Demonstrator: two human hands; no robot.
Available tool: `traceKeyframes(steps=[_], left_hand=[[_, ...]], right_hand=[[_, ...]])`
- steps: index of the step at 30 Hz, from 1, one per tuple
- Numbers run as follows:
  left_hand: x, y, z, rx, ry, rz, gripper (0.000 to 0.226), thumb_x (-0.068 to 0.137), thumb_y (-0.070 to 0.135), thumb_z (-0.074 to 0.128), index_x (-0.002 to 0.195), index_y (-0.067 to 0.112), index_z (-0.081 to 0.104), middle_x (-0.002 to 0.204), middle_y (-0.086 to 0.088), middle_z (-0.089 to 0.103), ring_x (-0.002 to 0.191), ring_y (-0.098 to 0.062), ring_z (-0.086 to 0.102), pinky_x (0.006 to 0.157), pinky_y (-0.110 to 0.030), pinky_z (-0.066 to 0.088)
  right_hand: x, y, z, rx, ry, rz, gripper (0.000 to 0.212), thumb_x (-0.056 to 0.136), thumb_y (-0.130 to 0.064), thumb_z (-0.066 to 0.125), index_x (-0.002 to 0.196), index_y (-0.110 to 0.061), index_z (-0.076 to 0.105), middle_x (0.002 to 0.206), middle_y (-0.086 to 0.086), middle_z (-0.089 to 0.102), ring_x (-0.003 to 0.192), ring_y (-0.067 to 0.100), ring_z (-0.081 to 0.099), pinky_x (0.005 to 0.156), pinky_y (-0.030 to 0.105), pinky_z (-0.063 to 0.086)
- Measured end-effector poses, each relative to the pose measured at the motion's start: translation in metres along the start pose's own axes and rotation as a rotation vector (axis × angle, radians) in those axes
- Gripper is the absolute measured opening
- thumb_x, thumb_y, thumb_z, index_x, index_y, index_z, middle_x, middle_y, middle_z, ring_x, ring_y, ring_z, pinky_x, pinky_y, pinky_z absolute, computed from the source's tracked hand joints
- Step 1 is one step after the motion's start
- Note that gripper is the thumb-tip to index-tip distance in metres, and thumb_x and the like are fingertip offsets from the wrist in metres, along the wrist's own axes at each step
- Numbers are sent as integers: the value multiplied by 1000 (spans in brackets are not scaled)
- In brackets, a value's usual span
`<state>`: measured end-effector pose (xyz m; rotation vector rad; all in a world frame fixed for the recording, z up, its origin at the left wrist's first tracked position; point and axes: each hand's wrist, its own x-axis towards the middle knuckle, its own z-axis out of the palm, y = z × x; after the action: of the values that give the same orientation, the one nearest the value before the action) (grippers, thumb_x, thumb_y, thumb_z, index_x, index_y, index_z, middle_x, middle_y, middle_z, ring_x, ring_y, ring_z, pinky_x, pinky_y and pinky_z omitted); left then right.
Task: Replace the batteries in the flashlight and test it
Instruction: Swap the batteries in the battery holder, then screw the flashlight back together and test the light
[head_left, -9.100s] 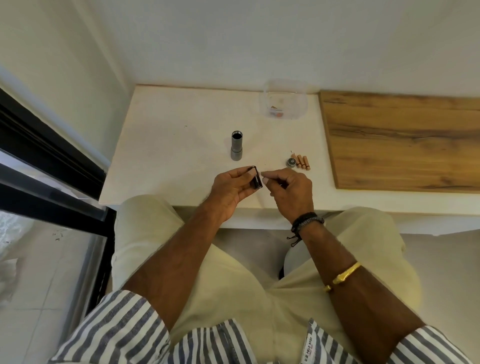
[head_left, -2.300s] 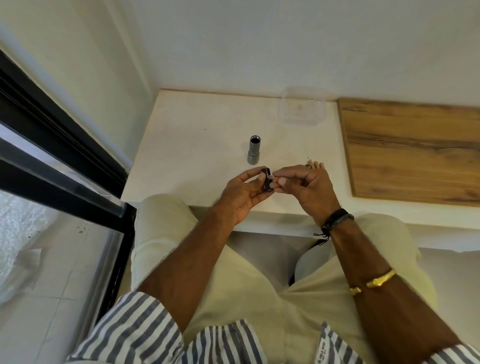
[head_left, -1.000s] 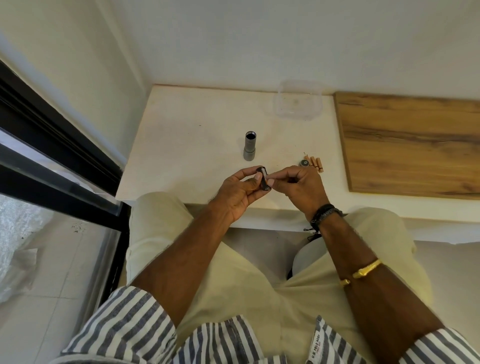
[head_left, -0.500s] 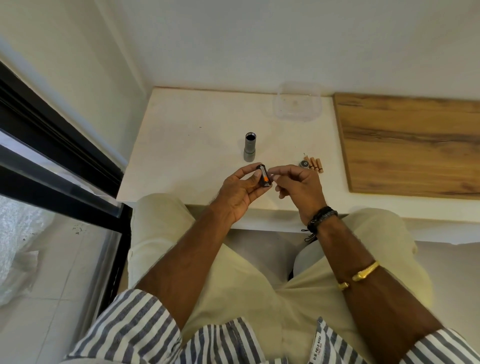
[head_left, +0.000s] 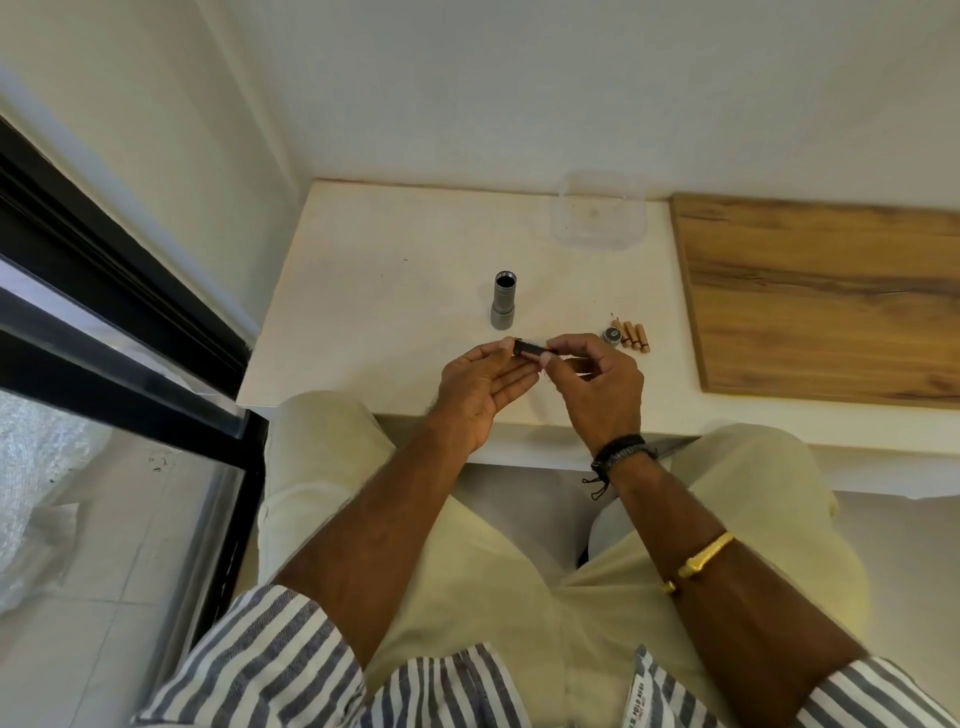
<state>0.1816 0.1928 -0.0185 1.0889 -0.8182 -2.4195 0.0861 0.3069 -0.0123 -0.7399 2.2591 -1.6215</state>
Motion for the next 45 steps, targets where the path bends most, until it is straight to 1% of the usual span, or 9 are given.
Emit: traceKeyframes(steps=[5,8,12,16,19,23,29,35,45], left_hand=[[2,-3,4,187,-83,21,33,96,19,62,123,-1,62,112,-22,71,103,-34,71,91,-45,57],[4,2,8,297,-56,63,30,95,21,64,118,1,66,111,-18,72,100,-31,72,87,-44,59],[15,15,7,412,139,289,18,89,13,72,104,4,70,101,-16,73,88,-26,72,75,-37,62],[38,27,9,695,342,470,38,82,20,78,116,17,61,96,-2,70,81,-16,68,74,-34,62],[52,32,13,941,289,533,60,81,31,79,135,27,54,108,2,61,91,-13,61,77,-27,56],[61,37,20,1048,225,582,39,86,32,73,124,27,65,111,-1,60,87,-12,61,85,-34,56],[40,32,15,1136,146,702,27,91,27,69,116,18,66,111,7,64,98,-8,55,82,-21,46],[4,18,-1,1331,44,721,26,94,32,63,117,20,63,111,4,70,99,-11,60,83,-23,44],[-10,7,-2,1503,-22,818,31,93,38,63,120,20,65,101,1,68,94,-13,45,76,-27,37]], right_hand=[[8,5,-2,174,131,149,22,85,-12,80,106,-13,74,97,1,77,84,15,76,78,42,64],[13,4,-5,269,170,215,28,79,-7,84,104,-7,72,87,-11,77,85,16,76,84,44,63],[18,4,-7,446,199,264,26,82,0,80,105,7,70,72,-15,74,76,17,71,82,45,63],[17,5,-9,562,192,289,25,85,2,77,107,12,68,73,-13,75,78,26,69,76,38,63],[17,1,-11,597,178,285,25,86,4,75,107,14,67,75,-16,76,79,30,68,73,35,63],[19,-2,-12,639,165,306,22,87,7,72,107,13,66,74,-24,75,75,28,68,73,32,64],[22,-1,-16,693,183,339,9,86,0,76,88,-6,70,77,-3,75,73,24,71,70,34,64],[23,-3,-20,719,163,313,10,84,-8,80,89,-10,72,118,40,62,78,27,73,72,36,63],[12,-2,-25,443,69,145,19,84,-11,81,95,0,71,88,17,77,80,33,76,82,59,60]])
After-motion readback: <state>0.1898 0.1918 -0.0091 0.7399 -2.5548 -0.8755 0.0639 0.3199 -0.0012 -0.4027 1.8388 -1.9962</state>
